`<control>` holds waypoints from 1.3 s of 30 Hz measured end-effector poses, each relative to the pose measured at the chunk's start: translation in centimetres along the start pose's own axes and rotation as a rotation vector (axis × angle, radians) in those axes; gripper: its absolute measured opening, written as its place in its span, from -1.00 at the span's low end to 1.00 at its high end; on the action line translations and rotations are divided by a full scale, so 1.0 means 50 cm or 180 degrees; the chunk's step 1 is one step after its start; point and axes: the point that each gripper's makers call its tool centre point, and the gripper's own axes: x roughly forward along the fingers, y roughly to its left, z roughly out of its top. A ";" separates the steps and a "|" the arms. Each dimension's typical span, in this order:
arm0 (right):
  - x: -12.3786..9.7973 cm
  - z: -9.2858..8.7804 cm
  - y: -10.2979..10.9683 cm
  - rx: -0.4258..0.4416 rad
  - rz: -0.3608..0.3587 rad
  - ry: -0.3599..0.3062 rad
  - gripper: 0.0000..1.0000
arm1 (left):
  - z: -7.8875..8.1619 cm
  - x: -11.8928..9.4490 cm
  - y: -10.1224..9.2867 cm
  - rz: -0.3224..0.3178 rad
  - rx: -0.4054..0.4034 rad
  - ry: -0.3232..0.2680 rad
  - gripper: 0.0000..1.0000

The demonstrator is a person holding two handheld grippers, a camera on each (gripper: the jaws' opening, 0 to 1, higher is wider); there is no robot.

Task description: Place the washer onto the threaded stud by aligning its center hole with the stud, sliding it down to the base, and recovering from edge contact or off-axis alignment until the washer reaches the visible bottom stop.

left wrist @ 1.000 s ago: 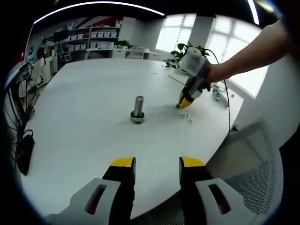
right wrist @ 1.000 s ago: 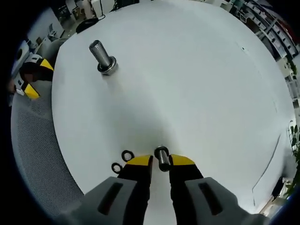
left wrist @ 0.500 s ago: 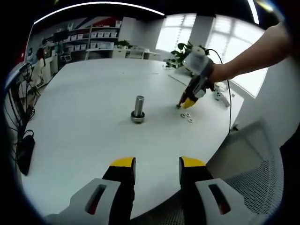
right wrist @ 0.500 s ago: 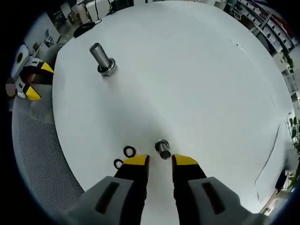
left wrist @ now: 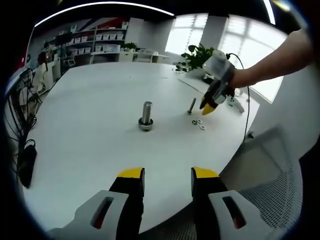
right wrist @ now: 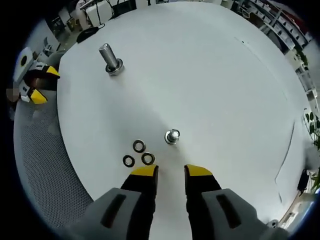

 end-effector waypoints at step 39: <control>0.027 -0.016 0.089 0.0032 0.0168 -0.0073 -0.51 | -0.001 0.001 -0.005 -0.0037 -0.0005 0.0017 -0.30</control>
